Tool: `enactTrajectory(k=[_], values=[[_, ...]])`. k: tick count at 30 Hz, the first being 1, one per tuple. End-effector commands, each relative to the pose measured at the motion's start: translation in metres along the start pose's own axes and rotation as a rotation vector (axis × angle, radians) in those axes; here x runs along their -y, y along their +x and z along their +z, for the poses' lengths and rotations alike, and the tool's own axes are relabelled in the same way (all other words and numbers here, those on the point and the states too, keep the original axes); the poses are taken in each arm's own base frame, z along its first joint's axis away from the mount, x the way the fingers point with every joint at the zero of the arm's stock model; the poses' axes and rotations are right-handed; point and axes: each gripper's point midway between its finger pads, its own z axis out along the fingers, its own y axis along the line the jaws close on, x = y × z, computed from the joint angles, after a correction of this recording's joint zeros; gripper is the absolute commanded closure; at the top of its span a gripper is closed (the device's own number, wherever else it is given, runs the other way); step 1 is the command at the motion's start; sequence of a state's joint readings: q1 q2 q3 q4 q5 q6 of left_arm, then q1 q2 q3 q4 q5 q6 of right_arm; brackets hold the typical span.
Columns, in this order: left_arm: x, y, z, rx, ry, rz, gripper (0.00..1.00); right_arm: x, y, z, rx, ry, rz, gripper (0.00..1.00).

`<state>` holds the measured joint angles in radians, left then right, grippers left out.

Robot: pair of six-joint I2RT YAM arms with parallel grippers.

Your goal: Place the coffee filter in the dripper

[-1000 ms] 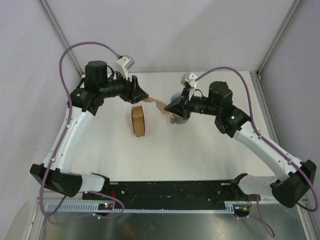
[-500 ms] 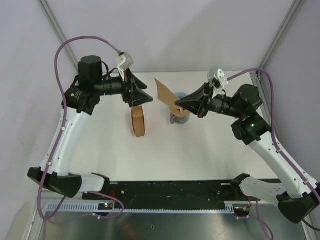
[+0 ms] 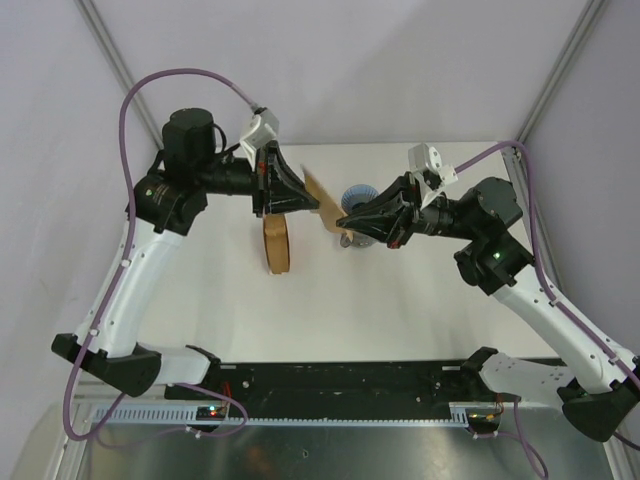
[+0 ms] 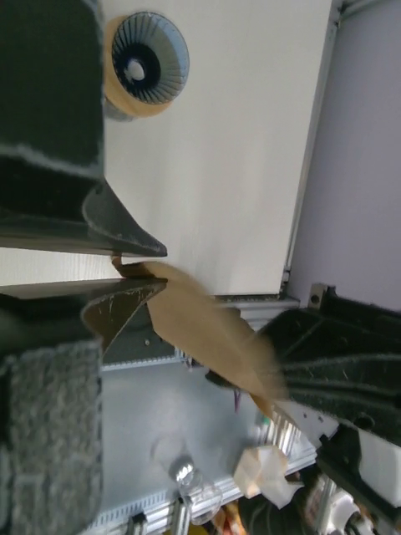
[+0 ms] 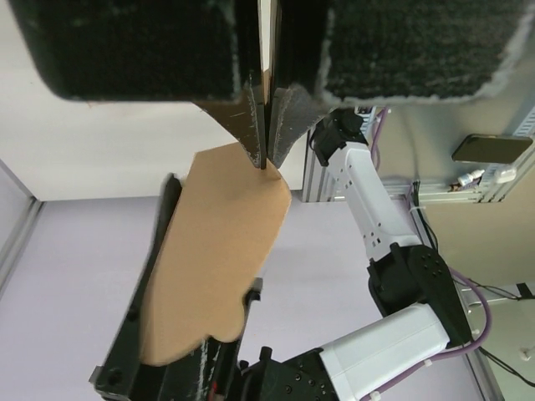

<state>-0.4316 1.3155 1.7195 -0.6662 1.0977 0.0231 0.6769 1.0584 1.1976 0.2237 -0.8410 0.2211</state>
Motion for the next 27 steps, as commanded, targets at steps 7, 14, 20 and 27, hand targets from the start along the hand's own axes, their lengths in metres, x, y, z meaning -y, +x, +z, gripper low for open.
enactTrajectory(k=[7, 14, 20, 27], values=[[0.043, -0.006, -0.008, 0.017, 0.142, -0.018, 1.0, 0.004, 0.001, 0.003, 0.002, 0.011, 0.015, 1.0], [0.03, 0.023, -0.01, -0.01, 0.069, -0.057, 1.0, 0.029, 0.027, -0.007, -0.086, 0.174, 0.066, 0.61], [0.015, 0.045, -0.01, -0.05, 0.016, -0.049, 1.0, 0.041, 0.04, -0.017, -0.14, 0.271, 0.055, 0.47], [-0.012, 0.079, -0.013, -0.146, -0.115, -0.082, 1.0, 0.056, 0.046, -0.028, -0.179, 0.372, 0.006, 0.4]])
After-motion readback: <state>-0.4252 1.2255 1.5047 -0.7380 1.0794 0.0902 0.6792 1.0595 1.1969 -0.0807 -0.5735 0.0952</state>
